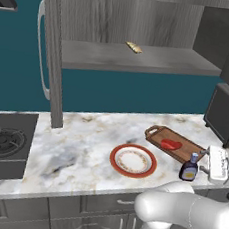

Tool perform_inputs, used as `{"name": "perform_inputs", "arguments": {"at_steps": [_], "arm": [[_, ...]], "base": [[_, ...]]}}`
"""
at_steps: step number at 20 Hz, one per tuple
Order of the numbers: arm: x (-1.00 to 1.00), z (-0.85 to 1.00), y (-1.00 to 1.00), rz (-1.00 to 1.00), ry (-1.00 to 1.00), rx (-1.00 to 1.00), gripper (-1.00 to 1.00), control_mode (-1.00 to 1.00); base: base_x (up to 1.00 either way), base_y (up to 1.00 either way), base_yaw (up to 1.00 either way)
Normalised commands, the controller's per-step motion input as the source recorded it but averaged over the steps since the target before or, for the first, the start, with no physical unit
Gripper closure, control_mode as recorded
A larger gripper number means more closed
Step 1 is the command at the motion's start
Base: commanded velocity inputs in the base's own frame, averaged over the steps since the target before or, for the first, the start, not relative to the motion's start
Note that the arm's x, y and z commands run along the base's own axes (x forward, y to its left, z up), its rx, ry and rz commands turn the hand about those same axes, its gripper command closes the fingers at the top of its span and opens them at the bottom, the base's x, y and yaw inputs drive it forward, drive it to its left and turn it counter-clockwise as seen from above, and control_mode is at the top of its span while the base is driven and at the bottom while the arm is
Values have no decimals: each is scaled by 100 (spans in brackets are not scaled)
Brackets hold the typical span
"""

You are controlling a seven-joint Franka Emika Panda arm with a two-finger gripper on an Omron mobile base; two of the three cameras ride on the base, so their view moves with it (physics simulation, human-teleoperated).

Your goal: Pick the steak from the plate and place it on the cutting board. Then pick the condiment bottle from the cabinet and place it next to the cutting board.

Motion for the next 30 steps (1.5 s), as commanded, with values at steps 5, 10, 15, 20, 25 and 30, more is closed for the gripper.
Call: {"name": "perform_inputs", "arguments": {"at_steps": [5,10,15,20,25,30], "arm": [[0,0,-34,0,1,3,-100,-100],[0,3,-33,-1,5,2,-100,-100],[-11,2,-31,-3,2,0,-100,-100],[-23,6,-24,-5,0,0,-100,-100],[-23,9,-18,-10,1,-2,-100,-100],[-12,19,-2,-13,1,-13,-100,-100]], "base": [[0,0,0],[0,0,0],[0,0,0],[0,0,0],[0,0,0],[0,0,0]]}}
